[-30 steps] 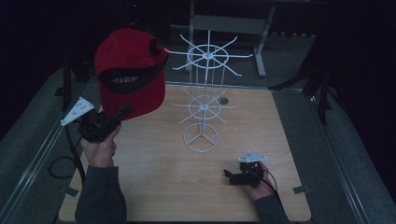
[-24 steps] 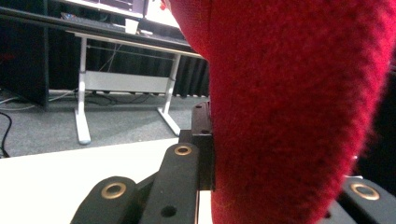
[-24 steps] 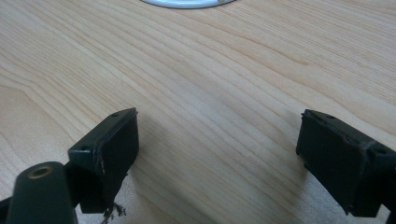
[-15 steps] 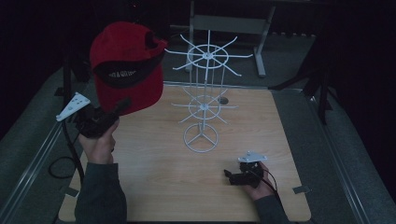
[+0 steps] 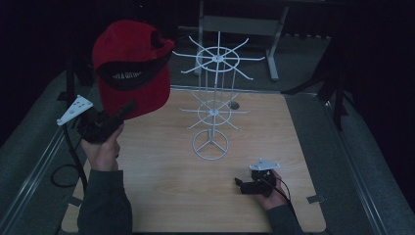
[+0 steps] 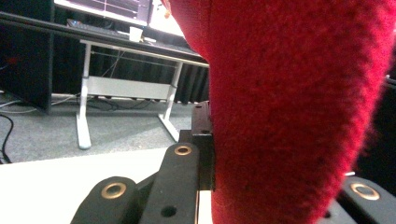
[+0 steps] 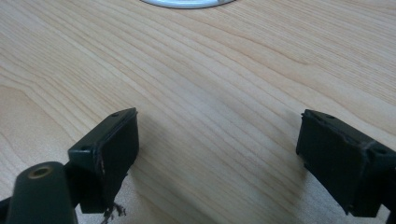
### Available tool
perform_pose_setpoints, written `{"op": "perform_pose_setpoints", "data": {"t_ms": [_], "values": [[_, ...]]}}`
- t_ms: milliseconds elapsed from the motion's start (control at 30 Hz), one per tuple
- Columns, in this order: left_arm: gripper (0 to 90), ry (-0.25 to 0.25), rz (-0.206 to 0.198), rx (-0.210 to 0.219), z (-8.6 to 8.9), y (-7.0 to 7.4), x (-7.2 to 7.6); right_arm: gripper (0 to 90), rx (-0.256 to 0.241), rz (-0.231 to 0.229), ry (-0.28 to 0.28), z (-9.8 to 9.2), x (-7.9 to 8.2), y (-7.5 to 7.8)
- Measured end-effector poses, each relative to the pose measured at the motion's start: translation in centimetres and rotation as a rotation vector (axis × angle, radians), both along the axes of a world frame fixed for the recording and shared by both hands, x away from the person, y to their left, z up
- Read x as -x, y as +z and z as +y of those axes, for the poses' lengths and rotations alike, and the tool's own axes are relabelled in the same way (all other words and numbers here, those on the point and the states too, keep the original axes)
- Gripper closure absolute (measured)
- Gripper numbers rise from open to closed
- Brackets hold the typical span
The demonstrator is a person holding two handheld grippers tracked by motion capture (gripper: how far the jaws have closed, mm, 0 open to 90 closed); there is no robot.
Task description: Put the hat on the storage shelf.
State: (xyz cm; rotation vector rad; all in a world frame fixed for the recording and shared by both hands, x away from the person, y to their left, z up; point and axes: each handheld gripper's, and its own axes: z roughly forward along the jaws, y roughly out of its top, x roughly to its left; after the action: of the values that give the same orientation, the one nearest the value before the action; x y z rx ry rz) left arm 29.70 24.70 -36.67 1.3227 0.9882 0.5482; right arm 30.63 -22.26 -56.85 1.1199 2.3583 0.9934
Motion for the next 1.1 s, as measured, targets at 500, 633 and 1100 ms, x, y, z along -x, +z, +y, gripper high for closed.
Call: {"op": "perform_pose_setpoints", "data": {"t_ms": [500, 633, 1100], "values": [[84.2, -0.016, -0.018, -0.01, -0.3, 0.54, 0.19, 12.9, 0.001, 0.001, 0.001, -0.01, 0.01, 0.02], [84.2, -0.015, -0.022, -0.01, -0.33, 0.63, 0.24, 12.9, 0.001, 0.0, 0.001, -0.01, 0.01, 0.02], [84.2, -0.028, -0.029, -0.024, -0.66, 0.77, 0.42, 12.9, 0.001, 0.001, 0.0, -0.01, 0.02, 0.02]]}}
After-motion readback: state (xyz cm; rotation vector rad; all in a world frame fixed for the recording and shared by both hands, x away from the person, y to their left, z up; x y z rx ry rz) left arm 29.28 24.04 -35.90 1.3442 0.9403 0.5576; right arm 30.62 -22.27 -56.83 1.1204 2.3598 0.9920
